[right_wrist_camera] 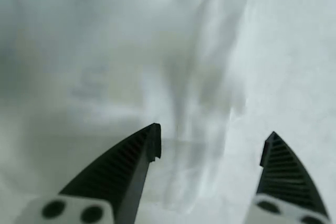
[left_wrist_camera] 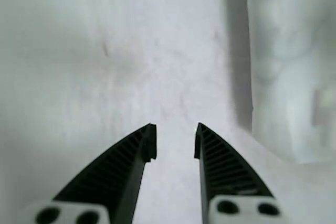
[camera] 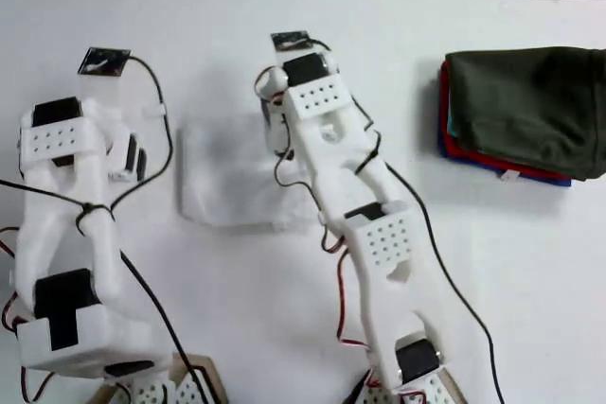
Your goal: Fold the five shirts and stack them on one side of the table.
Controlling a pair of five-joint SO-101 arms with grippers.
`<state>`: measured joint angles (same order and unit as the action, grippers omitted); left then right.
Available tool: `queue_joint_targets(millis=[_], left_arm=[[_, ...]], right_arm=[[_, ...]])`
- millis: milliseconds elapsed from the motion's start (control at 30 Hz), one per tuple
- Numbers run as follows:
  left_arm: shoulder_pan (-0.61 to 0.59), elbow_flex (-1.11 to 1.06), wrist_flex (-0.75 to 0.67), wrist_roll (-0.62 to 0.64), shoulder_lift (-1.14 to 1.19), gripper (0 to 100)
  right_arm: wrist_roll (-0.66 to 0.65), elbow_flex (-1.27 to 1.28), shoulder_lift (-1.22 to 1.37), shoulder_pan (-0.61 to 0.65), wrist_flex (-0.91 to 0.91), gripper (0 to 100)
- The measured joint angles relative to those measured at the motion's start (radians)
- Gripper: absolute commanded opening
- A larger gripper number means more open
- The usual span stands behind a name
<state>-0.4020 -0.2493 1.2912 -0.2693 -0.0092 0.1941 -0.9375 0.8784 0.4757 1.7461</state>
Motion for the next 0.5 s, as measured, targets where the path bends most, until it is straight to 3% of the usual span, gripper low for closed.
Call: queue_joint_targets(millis=[500], left_arm=[[0.0,0.0,0.0,0.0,0.0,14]], right_arm=[[-0.002,-0.015,0.16,-0.014,0.0,29.5]])
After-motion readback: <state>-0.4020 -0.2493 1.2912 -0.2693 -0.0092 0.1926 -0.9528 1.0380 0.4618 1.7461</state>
